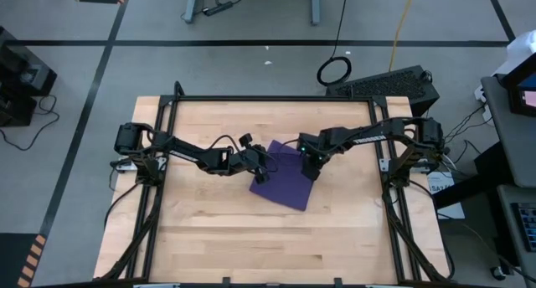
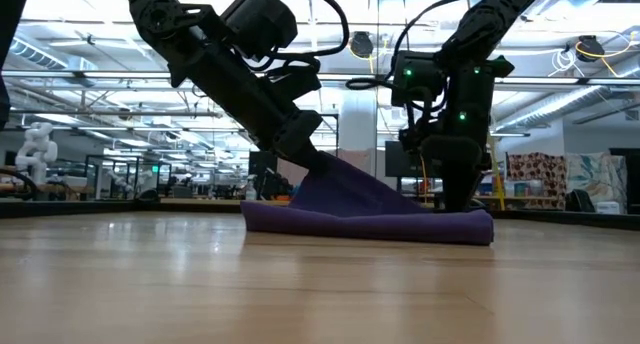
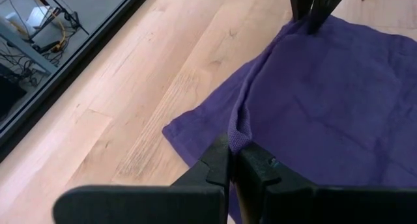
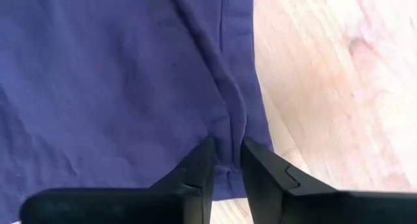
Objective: Roll towel
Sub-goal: Roll the purple towel
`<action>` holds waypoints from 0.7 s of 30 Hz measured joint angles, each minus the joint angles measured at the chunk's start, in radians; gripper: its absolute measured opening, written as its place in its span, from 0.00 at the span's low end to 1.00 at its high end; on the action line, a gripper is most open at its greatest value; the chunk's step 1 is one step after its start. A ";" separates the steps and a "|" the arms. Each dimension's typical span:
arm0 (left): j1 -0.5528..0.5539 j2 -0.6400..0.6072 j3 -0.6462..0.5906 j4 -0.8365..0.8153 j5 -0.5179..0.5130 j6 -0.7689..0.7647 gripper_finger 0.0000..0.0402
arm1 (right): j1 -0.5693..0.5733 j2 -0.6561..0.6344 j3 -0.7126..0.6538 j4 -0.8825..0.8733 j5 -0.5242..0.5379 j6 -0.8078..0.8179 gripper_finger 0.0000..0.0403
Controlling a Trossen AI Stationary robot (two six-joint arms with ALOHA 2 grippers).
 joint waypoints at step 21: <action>-0.003 0.000 0.000 0.001 0.001 0.000 0.04 | 0.001 0.000 0.014 -0.077 -0.014 -0.005 0.01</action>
